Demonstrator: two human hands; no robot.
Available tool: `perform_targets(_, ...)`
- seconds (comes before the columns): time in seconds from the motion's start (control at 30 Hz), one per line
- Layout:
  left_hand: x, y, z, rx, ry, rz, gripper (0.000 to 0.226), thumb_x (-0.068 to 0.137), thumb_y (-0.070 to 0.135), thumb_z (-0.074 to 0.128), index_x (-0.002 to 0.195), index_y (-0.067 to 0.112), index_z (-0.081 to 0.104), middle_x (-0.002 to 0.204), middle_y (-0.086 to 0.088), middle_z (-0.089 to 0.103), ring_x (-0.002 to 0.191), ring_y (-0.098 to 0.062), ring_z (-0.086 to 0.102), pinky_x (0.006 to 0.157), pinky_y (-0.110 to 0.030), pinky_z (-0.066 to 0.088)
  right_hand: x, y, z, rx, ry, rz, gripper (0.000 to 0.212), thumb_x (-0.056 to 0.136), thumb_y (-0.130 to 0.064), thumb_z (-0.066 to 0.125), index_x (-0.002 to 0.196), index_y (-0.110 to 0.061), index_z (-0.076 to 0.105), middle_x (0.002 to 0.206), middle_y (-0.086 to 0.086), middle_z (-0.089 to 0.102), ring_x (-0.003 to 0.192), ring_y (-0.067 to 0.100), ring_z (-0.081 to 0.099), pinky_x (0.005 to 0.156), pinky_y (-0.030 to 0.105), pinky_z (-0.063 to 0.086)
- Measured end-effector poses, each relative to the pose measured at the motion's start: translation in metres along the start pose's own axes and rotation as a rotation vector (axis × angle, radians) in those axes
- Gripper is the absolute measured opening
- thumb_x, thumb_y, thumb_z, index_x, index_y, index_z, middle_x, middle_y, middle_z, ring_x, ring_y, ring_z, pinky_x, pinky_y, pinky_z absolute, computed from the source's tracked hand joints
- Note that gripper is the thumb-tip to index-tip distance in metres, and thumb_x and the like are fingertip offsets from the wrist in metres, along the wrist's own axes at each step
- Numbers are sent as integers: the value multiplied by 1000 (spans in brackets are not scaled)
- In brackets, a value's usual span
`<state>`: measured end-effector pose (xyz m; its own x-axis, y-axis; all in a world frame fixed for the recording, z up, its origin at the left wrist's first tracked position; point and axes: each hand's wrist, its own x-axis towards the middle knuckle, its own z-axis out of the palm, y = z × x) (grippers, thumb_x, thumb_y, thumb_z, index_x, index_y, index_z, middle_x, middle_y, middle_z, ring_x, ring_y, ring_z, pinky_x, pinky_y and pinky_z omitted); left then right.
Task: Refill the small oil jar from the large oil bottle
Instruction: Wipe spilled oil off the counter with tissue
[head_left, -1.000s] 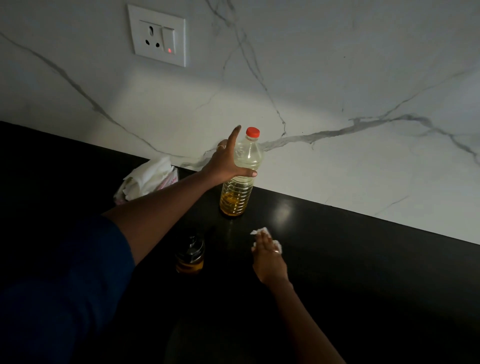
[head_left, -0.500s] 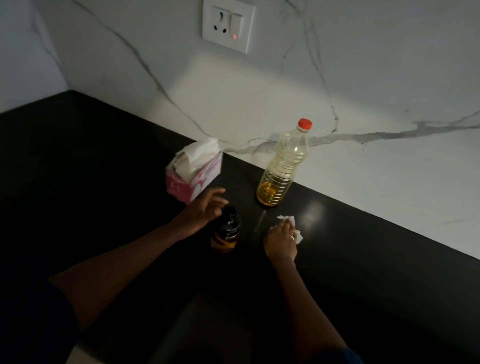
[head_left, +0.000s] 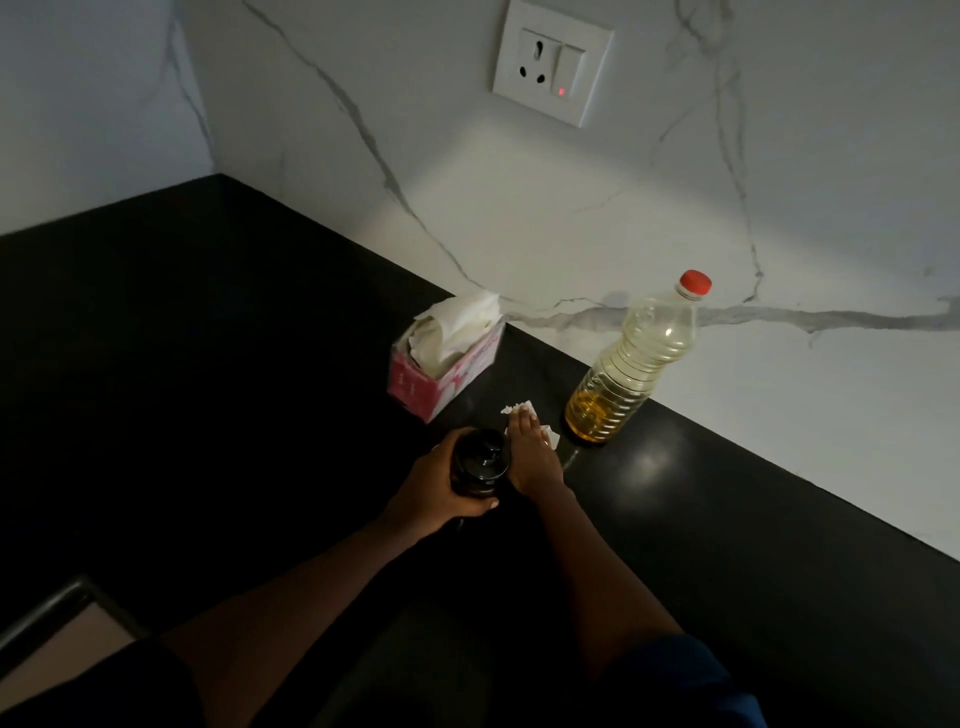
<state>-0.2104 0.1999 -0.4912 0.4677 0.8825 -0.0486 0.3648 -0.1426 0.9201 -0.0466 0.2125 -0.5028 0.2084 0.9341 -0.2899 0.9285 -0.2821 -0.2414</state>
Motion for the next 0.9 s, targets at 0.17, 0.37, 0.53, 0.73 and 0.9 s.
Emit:
perform_targets(0.17, 2, 4, -36, -62, 40, -11, 83, 49, 29, 86, 121, 34, 45, 102, 23, 58, 100, 1, 55, 80, 3, 35, 26, -21, 2, 17, 16, -9, 55, 102, -22, 23, 147, 0, 2, 157, 17, -2, 145, 26, -3, 117, 37, 5)
perform_targets(0.37, 7, 9, -52, -61, 167, 2, 90, 40, 39, 82, 123, 20, 51, 103, 10, 61, 99, -4, 57, 83, -6, 38, 9, -43, 20, 28, -19, -272, 56, 98, -21, 34, 150, -13, 13, 158, 7, 4, 146, 21, 3, 119, 39, 8)
perform_targets(0.53, 12, 17, -48, -6, 196, 27, 83, 55, 13, 89, 127, 13, 49, 108, 4, 59, 104, -10, 54, 90, -19, 37, -29, 0, 27, 15, 99, -115, 55, 101, -23, 28, 149, -10, 7, 158, 7, 1, 146, 17, -2, 117, 34, 1)
perform_targets(0.73, 8, 24, -40, 7, 159, 46, 76, 60, 11, 86, 127, 14, 50, 119, -5, 61, 109, -13, 55, 96, -25, 39, -90, 90, 21, 49, 271, 398, 59, 98, -25, 36, 147, -4, 11, 156, 16, 3, 145, 30, 4, 117, 43, 17)
perform_targets(0.9, -2, 19, -40, -8, 167, 35, 84, 53, 21, 90, 126, 17, 50, 118, -3, 61, 113, -20, 57, 102, -33, 41, -136, 136, 26, 242, 320, 801, 58, 100, -26, 20, 147, 0, -2, 156, 17, -5, 145, 29, -3, 117, 45, 3)
